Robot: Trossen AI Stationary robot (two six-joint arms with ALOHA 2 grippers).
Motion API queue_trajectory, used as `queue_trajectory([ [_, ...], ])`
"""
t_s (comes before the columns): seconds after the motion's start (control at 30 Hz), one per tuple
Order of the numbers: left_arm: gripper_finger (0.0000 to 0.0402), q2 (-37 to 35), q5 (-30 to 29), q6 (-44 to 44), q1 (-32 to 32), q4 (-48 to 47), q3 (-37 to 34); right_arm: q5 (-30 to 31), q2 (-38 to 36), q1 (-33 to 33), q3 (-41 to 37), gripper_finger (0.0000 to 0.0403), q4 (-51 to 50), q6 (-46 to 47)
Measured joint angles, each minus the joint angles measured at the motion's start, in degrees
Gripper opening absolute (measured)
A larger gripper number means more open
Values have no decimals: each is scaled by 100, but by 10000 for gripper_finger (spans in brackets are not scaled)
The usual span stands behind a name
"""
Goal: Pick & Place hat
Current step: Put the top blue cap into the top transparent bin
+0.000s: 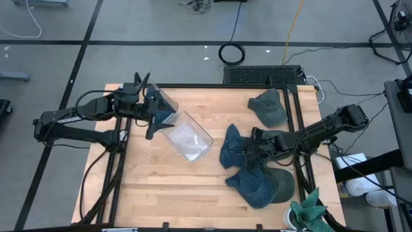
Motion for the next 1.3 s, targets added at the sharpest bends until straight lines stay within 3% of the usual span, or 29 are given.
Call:
queue_trajectory([
  [0.2,254,-1,-1,0,-1,0,0,-127,0,-1,0,3,2,-60],
  [0.47,270,1,0,0,1,0,0,-291,-2,-9,0,2,25,-200],
  [0.87,253,1,-1,0,-1,0,0,-295,-2,-9,0,1,46,-208],
  [1.3,267,-1,-2,-2,-1,0,0,-289,-2,-9,0,0,48,-208],
])
